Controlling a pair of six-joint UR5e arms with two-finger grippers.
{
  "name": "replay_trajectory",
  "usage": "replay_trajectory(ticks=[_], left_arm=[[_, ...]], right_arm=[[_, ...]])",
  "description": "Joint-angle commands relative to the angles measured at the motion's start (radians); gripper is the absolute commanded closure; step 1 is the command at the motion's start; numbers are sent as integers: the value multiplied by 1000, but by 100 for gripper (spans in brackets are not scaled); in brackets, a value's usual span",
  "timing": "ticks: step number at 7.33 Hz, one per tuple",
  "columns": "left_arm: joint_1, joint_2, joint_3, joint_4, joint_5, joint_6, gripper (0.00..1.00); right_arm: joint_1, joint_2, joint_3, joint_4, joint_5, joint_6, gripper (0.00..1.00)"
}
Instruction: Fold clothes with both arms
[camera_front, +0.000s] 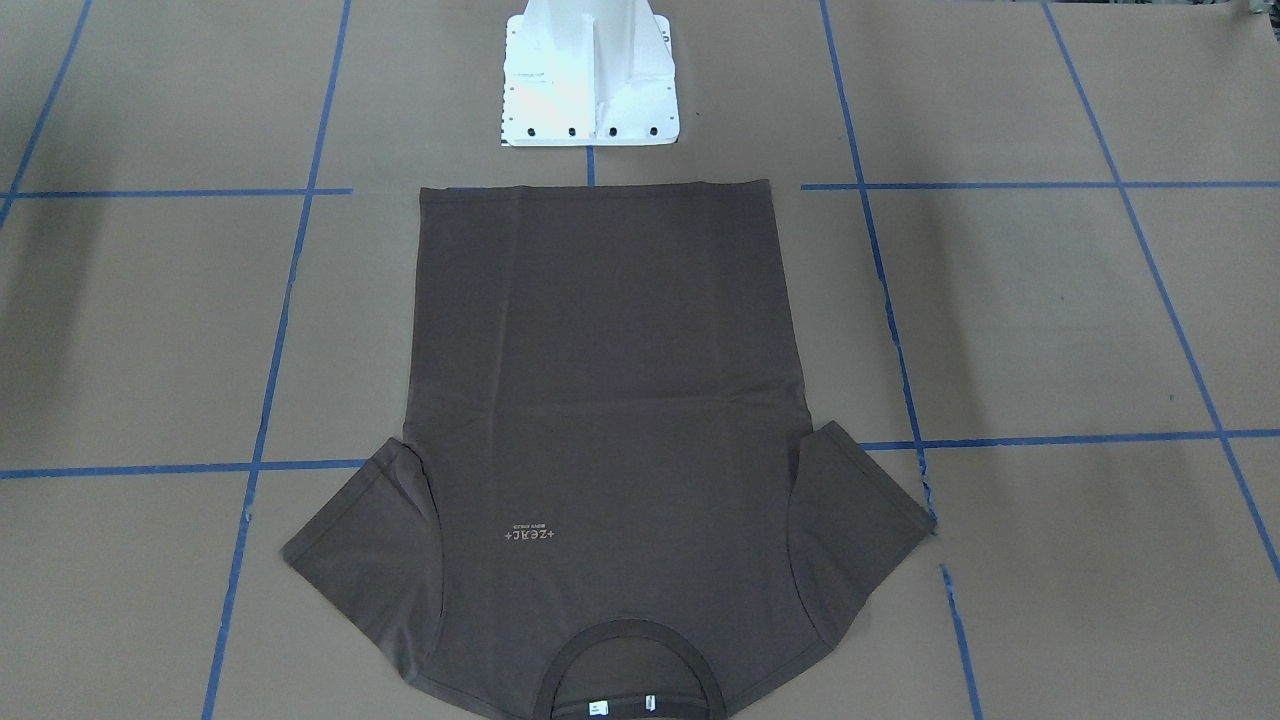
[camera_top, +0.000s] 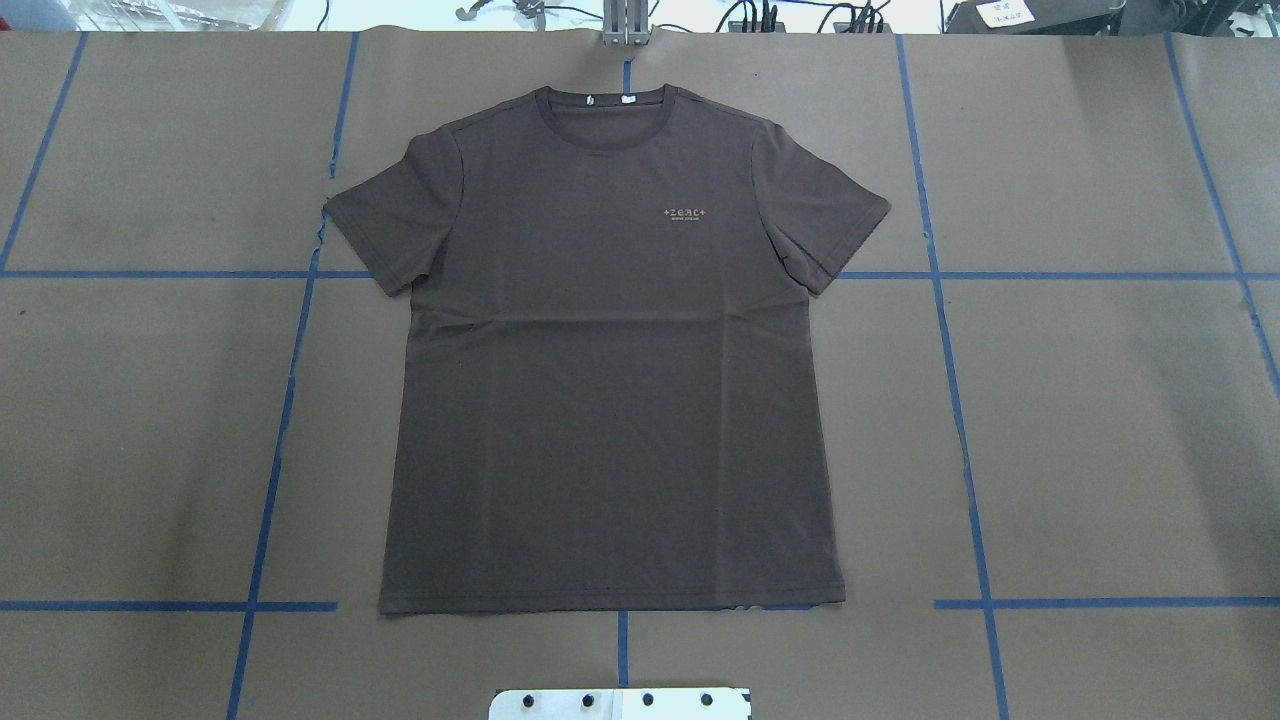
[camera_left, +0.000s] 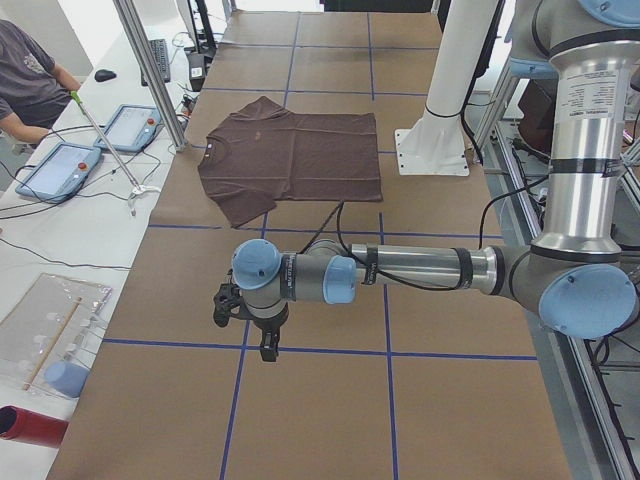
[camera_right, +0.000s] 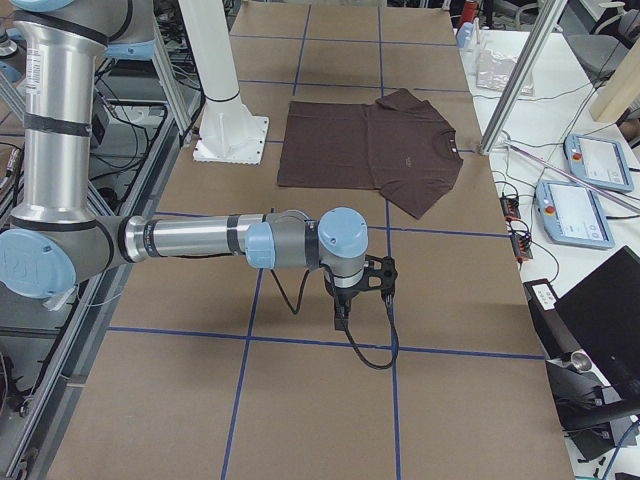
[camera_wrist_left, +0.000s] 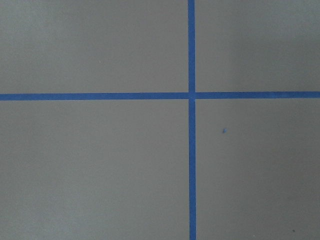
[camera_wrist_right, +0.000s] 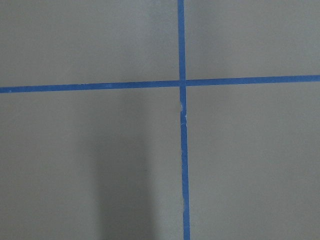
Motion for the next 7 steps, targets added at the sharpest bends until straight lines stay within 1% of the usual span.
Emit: replay_trajectory(ticks=[1,2,3,4,5,6,7], left_arm=[[0,0,1,0,0,0,0],[0,-6,0,-1,0,0,0],[0,-18,0,-43,-2,-3,0],[0,-37,0,-140,-9,-3,0],[0,-50,-6,-225,-15,-5,0],[2,-66,19,-294,-12,-8,0],[11,-69,24,-339,-12,-9,0]], right_arm=[[0,10,1,0,3,18,0],[0,10,1,2,7,25,0],[-1,41,6,8,9,25,0],[-22,105,-1,37,12,15,0],[-95,163,-72,153,20,54,0],[-149,202,-89,212,33,188,0],[-230,261,-143,274,32,226,0]])
